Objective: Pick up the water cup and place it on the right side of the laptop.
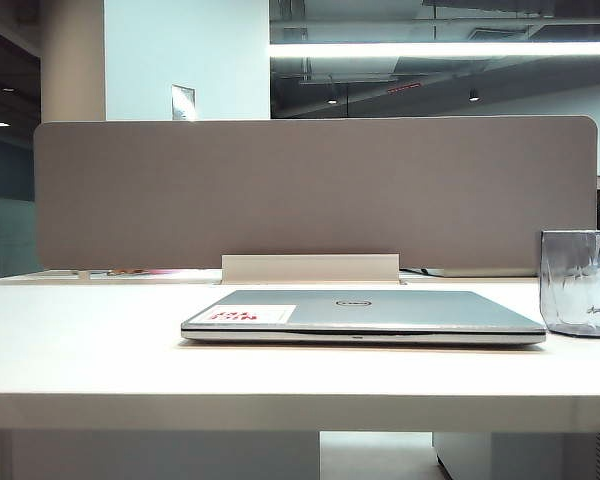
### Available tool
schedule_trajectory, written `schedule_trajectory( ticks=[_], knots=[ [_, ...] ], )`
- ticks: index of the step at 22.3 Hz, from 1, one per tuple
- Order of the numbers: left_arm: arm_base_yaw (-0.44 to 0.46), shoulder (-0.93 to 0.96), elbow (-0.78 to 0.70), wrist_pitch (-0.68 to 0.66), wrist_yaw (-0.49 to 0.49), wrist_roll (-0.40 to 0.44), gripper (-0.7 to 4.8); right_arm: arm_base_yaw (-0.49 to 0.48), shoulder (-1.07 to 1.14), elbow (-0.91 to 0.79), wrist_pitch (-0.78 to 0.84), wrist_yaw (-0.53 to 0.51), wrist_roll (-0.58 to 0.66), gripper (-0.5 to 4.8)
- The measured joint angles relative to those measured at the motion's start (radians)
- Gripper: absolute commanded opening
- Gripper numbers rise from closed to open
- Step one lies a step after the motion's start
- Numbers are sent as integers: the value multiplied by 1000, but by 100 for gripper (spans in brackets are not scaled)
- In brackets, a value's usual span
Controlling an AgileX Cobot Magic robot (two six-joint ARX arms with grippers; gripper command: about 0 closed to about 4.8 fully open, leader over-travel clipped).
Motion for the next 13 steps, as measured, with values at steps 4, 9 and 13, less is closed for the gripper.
schedule_trajectory(
  ticks=[4, 9, 13],
  knots=[
    [0, 0, 0, -1, 0, 0, -3, 0, 0, 0, 0, 0, 0, -8],
    [0, 0, 0, -1, 0, 0, -3, 0, 0, 0, 0, 0, 0, -8],
    [0, 0, 0, -2, 0, 0, -3, 0, 0, 0, 17, 0, 0, -8]
  ],
)
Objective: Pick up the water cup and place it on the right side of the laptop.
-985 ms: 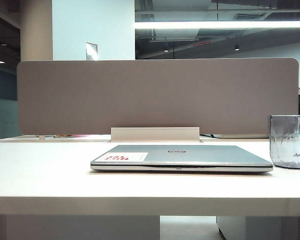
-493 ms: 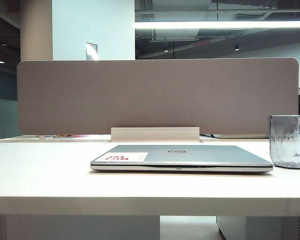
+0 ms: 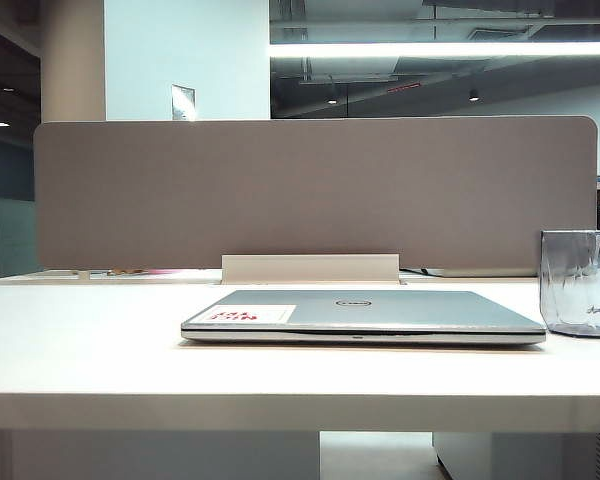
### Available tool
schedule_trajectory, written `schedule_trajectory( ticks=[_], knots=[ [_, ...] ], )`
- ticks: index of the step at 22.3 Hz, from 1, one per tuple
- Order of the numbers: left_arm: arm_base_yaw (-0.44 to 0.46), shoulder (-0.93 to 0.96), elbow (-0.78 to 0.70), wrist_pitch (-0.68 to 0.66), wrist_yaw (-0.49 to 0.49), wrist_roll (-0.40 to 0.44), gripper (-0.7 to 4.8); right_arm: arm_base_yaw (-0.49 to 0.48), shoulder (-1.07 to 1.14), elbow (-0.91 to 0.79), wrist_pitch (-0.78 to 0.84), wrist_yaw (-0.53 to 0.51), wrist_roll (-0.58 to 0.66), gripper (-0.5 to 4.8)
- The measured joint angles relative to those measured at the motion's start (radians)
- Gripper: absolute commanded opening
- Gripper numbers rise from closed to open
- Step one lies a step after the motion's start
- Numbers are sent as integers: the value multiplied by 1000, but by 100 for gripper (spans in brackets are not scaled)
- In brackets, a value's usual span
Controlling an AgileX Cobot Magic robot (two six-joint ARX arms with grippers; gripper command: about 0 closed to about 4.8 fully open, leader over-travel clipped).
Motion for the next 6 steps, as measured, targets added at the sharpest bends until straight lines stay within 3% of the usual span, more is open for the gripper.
schedule_trajectory(
  ticks=[6],
  knots=[
    [0, 0, 0, 0, 0, 0, -3, 0, 0, 0, 14, 0, 0, -8]
  ],
)
